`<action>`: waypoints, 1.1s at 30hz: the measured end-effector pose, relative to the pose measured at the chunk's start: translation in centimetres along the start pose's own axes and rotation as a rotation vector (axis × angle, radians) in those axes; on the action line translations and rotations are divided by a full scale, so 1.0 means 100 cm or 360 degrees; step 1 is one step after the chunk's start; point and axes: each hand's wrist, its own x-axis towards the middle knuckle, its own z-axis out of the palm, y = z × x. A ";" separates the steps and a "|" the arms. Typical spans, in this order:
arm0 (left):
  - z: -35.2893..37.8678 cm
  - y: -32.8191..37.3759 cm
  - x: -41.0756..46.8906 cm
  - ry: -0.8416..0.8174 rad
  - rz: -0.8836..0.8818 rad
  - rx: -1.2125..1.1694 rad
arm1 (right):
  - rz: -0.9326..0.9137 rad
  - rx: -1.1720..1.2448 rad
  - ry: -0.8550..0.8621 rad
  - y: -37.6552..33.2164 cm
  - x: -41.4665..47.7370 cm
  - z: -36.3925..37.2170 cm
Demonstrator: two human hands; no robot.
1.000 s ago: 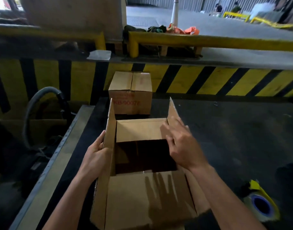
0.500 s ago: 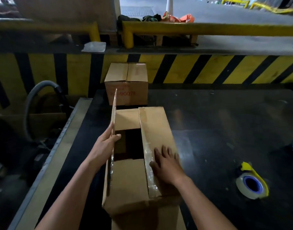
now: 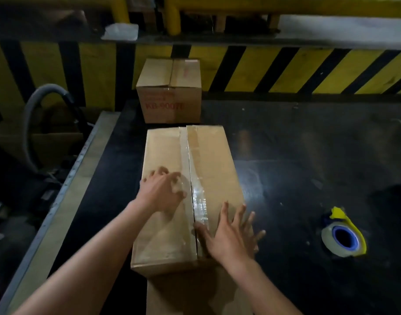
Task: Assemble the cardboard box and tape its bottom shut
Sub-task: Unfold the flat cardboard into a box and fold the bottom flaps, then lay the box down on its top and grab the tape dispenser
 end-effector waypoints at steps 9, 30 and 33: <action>-0.009 -0.059 0.093 -0.0116 -0.0274 -0.0367 | -0.0031 -0.0003 0.0096 -0.018 -0.025 0.038; -0.061 -0.084 0.152 -0.0159 -0.0253 -0.0095 | 0.0638 0.1373 0.0370 0.014 -0.031 0.040; -0.064 -0.104 0.132 -0.0103 -0.0356 -0.0196 | 0.0381 0.1462 0.0401 0.017 -0.030 0.034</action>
